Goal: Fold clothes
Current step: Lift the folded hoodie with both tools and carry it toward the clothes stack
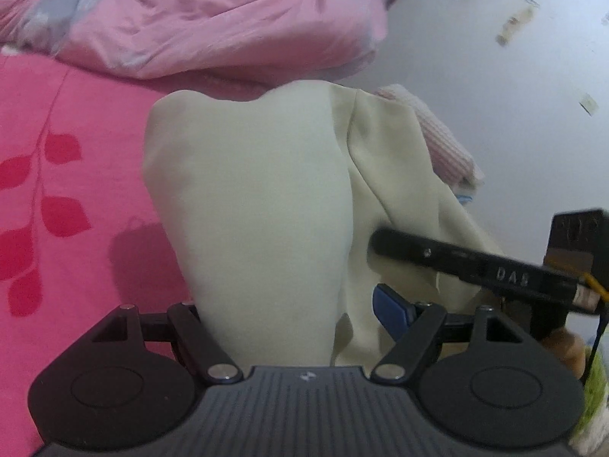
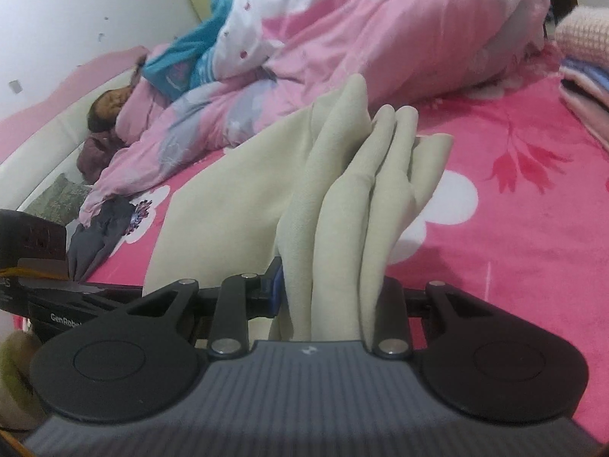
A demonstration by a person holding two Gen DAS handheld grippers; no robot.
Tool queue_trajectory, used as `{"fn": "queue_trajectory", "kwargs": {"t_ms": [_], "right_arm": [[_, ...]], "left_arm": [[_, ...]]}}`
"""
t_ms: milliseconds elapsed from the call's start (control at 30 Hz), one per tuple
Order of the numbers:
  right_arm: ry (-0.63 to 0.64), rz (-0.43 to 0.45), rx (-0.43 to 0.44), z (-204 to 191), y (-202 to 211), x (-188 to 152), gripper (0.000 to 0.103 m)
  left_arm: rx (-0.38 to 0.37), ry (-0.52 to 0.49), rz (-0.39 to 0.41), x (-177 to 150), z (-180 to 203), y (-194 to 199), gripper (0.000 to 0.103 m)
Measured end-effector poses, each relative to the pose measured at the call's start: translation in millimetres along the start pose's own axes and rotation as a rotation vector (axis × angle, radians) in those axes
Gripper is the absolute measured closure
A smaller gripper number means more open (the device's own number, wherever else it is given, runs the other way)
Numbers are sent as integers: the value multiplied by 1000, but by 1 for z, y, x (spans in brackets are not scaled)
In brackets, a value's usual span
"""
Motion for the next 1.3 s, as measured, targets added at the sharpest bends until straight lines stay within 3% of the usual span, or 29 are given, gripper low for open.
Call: {"fn": "queue_trajectory", "kwargs": {"t_ms": [133, 300, 467, 633, 833, 933, 1133, 1300], "right_arm": [[-52, -45, -8, 0, 17, 25, 75], [-154, -72, -49, 10, 65, 67, 76], [-278, -52, -68, 29, 139, 124, 76], [-250, -37, -77, 54, 217, 187, 76], [-233, -44, -153, 102, 267, 223, 76], [-292, -39, -209, 120, 282, 229, 76], [-360, -21, -380, 122, 316, 244, 76], [-391, 17, -469, 125, 332, 260, 76]], "left_arm": [[0, 32, -60, 22, 20, 6, 26], [-2, 49, -151, 60, 79, 10, 26], [31, 7, -239, 108, 183, 21, 26], [34, 29, -227, 129, 277, 22, 26], [-29, -11, -248, 133, 342, -11, 29], [-83, -34, -276, 139, 357, -24, 31], [-239, -48, -344, 157, 379, -43, 31], [-324, -89, -359, 173, 393, -52, 31]]}}
Point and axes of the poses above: each gripper's, at about its wrist camera, not at the fingertips, and y roughly against the way its jaws point, z to its right, x to its top, the point moved 4 cm from there along -y, roughly the way its jaws point, and after that the axes turned 9 degrees about z, right-handed, at the moved point
